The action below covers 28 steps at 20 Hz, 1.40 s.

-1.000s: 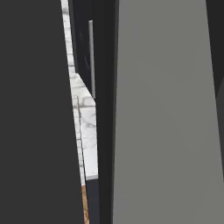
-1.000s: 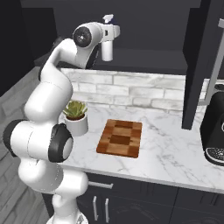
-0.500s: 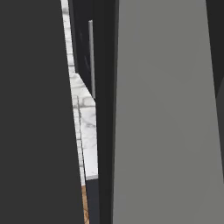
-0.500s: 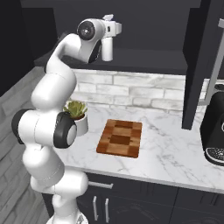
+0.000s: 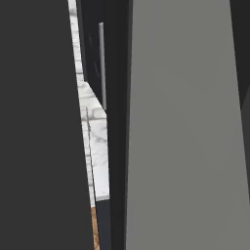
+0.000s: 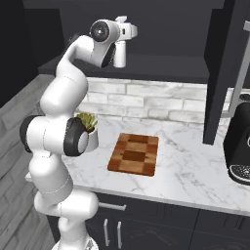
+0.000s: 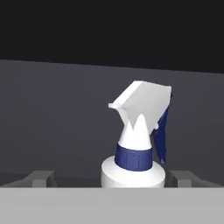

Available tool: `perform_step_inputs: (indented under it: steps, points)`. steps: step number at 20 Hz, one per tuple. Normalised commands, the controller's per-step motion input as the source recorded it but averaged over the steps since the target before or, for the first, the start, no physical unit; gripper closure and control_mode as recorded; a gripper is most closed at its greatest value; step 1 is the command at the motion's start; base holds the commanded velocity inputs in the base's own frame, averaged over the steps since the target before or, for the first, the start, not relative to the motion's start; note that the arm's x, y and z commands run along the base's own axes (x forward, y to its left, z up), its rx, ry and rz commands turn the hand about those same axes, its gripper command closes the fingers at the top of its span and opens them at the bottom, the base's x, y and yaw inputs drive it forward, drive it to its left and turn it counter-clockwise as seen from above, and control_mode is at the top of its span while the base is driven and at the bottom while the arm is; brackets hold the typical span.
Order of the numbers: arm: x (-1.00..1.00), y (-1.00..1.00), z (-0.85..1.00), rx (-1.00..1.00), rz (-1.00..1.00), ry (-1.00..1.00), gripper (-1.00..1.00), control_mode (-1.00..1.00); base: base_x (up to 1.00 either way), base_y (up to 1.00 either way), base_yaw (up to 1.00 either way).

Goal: Grab the spray bottle from the cabinet, then place it next to the cutting board for sanitizing. Then grab the dish brush from the countertop next to the sink and place it next to the cutting board.

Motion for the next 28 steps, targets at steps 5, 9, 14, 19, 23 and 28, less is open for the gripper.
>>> perform_step_inputs:
  steps: [5, 9, 14, 19, 23, 28]
  points:
    - [0.26, 0.00, -0.10, 0.00, 0.00, 0.00, 1.00, -1.00, 0.00, 0.00, 0.00]
    - [0.13, 0.00, 0.00, 0.00, 0.00, 0.00, 1.00, -1.00, 0.00, 0.00, 0.00]
    - [0.00, -0.12, 0.00, 0.00, 0.00, 0.00, 1.00, -1.00, 0.00, 0.00, 0.00]
    - [0.02, -0.15, 0.00, 0.04, 0.00, 0.00, 1.00, -1.00, 0.00, 0.00, 0.00]
    - [0.01, -0.27, 0.00, 0.17, 0.00, 0.00, 1.00, -1.00, 0.00, 0.00, 0.00]
    - [0.04, -0.12, 0.00, 0.21, 0.00, 0.01, 1.00, -1.00, 0.00, 0.00, 0.00]
